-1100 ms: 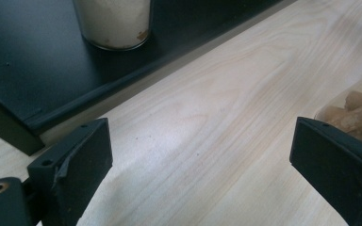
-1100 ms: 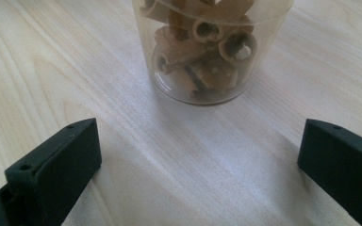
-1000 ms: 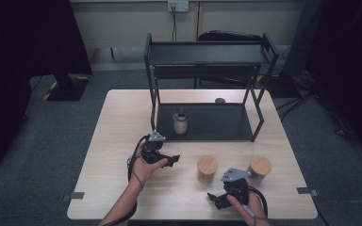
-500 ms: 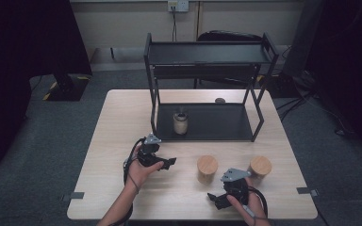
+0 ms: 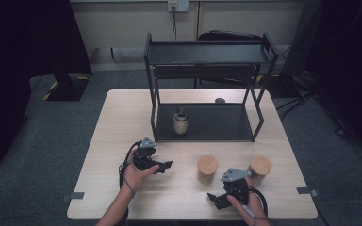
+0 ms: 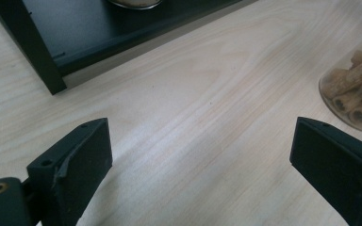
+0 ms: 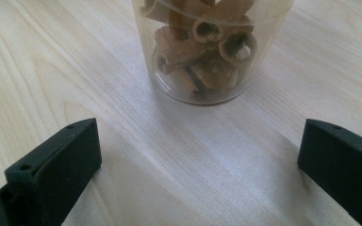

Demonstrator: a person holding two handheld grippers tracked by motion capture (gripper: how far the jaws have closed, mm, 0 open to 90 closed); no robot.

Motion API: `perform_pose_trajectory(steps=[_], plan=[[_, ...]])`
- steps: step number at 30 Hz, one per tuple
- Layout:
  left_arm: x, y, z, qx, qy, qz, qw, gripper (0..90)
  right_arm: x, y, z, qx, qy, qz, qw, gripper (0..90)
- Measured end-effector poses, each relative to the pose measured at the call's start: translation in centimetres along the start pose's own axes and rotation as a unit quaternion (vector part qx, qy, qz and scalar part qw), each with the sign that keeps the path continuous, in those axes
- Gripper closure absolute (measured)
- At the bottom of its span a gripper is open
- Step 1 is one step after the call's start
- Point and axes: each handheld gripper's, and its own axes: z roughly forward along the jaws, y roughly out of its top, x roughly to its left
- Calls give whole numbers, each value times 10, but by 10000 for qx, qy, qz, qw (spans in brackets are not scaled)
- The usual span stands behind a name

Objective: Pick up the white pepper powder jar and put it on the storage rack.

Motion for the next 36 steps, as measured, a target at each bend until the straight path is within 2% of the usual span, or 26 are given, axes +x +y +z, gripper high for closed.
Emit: perform_pose_trajectory(steps=[36], plan=[[11,-31,-33,60,100,-89,9999,49,0,0,0,-2,0,0,10000,0]])
